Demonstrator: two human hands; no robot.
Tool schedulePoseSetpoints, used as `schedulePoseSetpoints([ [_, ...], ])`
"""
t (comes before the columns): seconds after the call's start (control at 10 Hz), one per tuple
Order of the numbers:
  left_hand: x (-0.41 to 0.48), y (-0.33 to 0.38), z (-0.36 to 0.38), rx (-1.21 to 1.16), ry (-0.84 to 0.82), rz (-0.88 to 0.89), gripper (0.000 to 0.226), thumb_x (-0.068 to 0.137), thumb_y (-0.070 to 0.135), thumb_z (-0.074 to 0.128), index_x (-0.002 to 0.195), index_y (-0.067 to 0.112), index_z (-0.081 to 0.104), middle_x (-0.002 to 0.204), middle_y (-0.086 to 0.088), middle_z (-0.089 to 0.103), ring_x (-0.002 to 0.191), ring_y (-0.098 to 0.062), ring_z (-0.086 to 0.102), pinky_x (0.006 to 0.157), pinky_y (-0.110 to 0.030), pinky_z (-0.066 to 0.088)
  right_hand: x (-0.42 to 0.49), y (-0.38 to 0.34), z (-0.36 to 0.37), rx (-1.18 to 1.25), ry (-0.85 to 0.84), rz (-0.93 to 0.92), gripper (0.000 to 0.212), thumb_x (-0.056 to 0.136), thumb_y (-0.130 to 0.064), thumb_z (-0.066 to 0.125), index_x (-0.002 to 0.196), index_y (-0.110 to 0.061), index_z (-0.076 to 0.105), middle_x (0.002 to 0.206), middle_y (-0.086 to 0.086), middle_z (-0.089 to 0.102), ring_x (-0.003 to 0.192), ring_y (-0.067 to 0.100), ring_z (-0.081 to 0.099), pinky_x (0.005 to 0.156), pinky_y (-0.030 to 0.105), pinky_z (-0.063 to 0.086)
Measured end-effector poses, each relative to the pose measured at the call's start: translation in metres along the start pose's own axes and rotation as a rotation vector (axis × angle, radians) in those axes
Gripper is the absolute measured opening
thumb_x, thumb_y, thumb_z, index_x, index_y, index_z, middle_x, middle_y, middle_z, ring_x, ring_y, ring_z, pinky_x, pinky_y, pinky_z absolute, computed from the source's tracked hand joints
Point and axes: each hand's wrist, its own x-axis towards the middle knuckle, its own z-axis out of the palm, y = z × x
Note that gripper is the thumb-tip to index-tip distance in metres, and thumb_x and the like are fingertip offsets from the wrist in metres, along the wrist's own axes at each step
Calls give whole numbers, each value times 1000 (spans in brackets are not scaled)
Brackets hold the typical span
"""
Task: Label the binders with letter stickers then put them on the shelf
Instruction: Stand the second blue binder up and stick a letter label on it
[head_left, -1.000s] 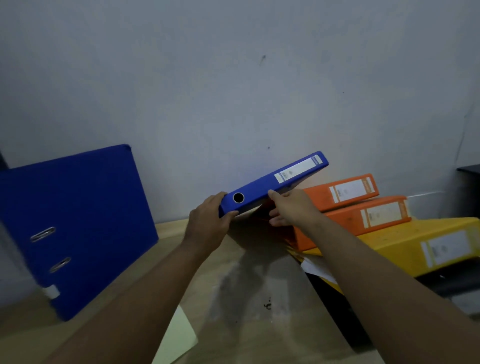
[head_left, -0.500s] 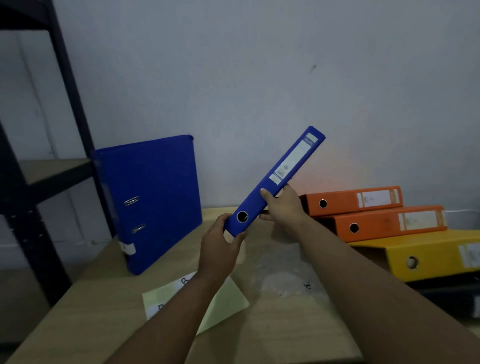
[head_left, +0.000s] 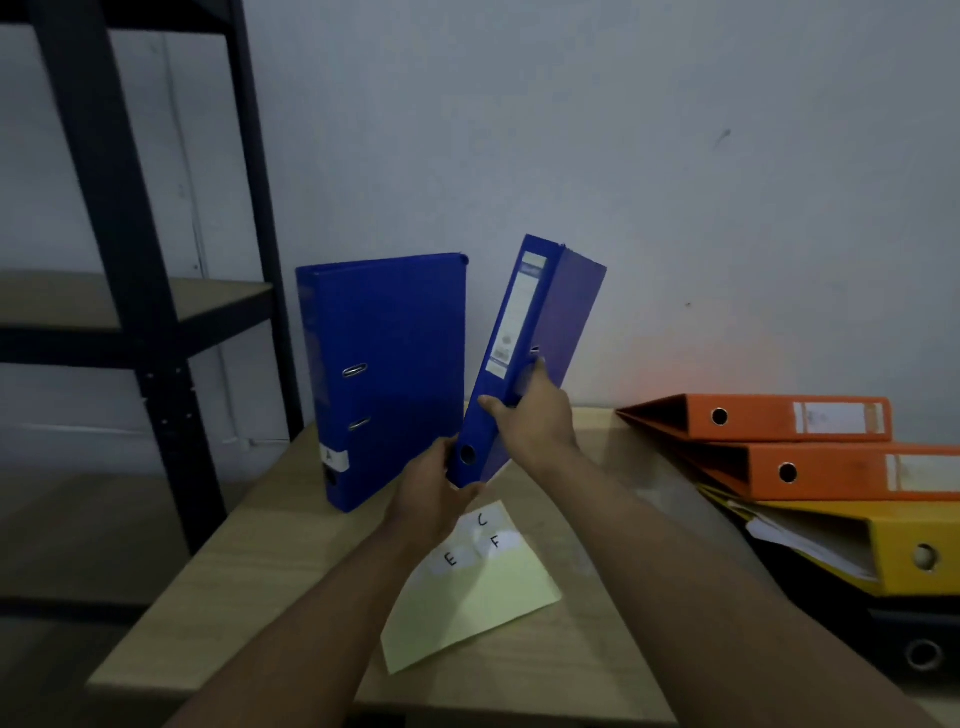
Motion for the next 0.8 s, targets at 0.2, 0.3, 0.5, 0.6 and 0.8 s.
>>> schedulePoseSetpoints([
  [0.2,9,-26,-1,-126,-2,-68,32,85,10,81,108,25,64,100,14,71,90,-3,67,69,-18,51,1,7,30,-75,22,4,99,89,-50,84,167,-21,29,140,4,66,122,29,67,95,49,64],
  [0.3,10,-41,8,-168,-55,-35,25,86,7,77,107,17,70,97,5,75,89,-13,70,76,-25,59,-5,13,38,-70,-22,-34,75,88,-45,87,149,-18,53,128,1,72,106,20,69,86,36,63],
  [0.5,15,-65,23,-314,-84,-66,49,76,34,82,122,21,70,122,-9,73,108,-19,70,99,-38,58,-21,23,48,-73,44,-26,45,88,-49,86,116,-15,74,104,-2,74,99,18,70,83,30,58],
  [0.6,14,-73,26,-276,-58,9,36,85,26,77,121,19,70,124,-13,72,106,-15,70,98,-39,56,-27,28,48,-31,56,-51,48,91,-49,84,123,-16,73,115,-2,75,105,17,69,86,30,59],
  [0.8,12,-68,26,-160,-68,-26,38,92,31,78,124,31,58,113,8,71,101,-9,68,90,-24,54,-30,33,46,-4,60,-53,53,93,-50,81,136,-20,68,131,-2,72,121,17,67,86,21,53],
])
